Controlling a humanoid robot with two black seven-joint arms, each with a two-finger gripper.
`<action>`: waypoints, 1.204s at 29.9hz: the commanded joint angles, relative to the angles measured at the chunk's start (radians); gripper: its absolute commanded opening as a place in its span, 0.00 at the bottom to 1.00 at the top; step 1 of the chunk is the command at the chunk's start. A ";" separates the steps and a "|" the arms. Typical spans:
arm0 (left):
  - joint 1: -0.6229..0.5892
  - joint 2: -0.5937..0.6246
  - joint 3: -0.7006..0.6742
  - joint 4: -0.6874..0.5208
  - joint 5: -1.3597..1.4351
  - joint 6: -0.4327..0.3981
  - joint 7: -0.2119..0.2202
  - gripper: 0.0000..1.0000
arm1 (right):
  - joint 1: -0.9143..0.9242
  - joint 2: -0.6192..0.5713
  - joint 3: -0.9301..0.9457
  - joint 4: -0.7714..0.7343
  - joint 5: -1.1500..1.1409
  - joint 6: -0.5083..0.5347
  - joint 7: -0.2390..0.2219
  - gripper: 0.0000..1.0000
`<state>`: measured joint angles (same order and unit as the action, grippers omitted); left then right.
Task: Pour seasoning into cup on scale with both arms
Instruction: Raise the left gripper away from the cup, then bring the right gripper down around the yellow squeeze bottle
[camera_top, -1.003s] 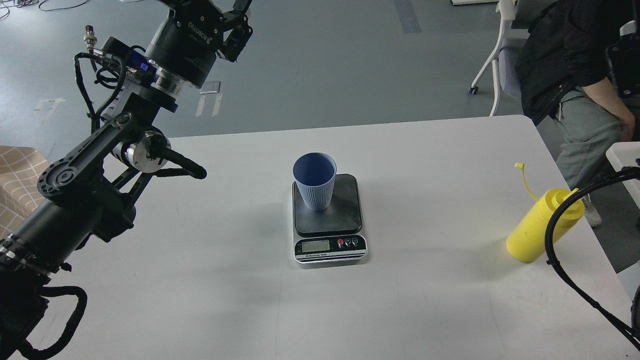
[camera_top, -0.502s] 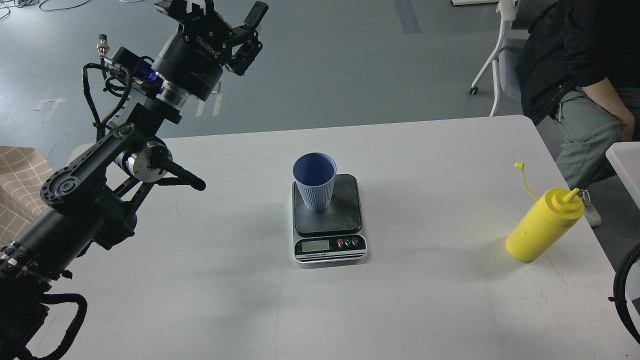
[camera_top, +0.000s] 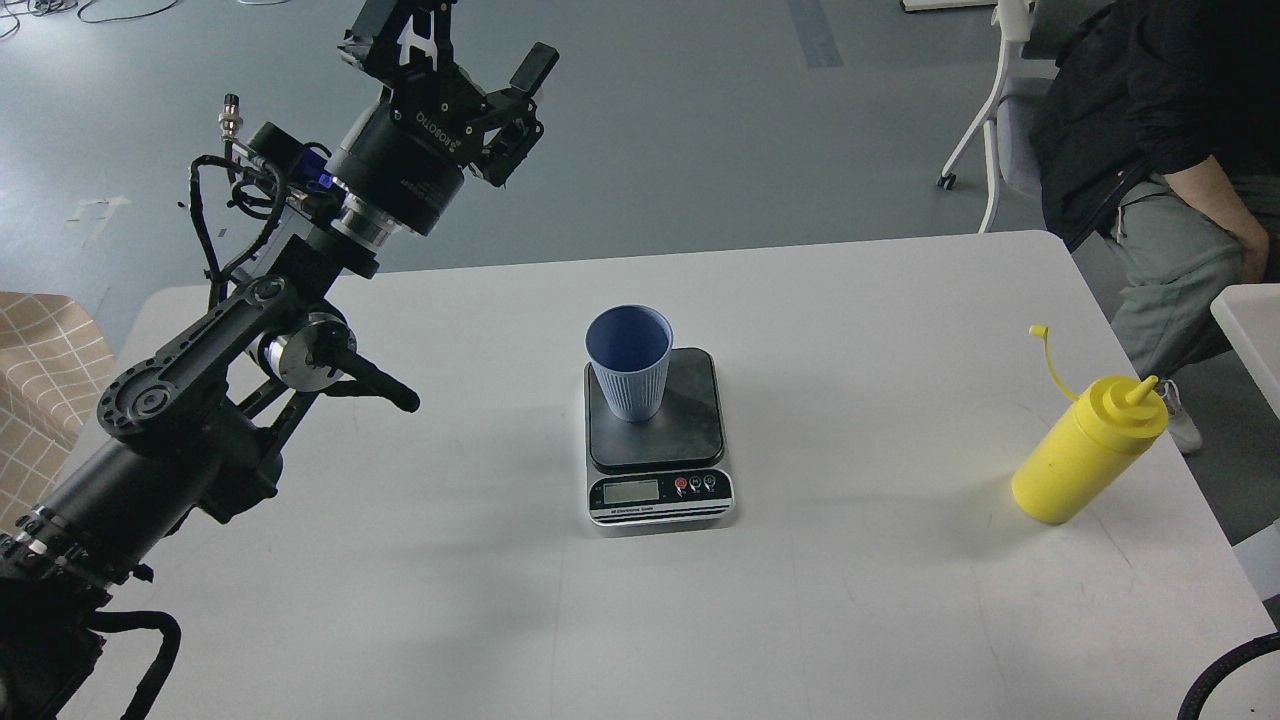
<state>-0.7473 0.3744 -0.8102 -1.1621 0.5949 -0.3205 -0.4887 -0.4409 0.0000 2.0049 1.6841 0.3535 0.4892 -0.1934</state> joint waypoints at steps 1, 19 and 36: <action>0.008 0.005 -0.001 -0.004 0.000 0.000 0.000 0.98 | -0.001 0.000 -0.138 -0.063 -0.030 -0.001 0.003 1.00; 0.066 0.046 -0.032 -0.087 0.057 0.000 0.000 0.98 | -0.196 -0.103 -0.413 -0.076 -0.053 -0.001 0.066 1.00; 0.091 0.041 -0.037 -0.116 0.068 0.001 0.000 0.98 | -0.095 -0.098 -0.341 -0.126 -0.025 -0.001 0.065 1.00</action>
<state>-0.6588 0.4129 -0.8471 -1.2764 0.6609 -0.3189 -0.4887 -0.5713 -0.0994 1.6657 1.5637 0.3359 0.4887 -0.1285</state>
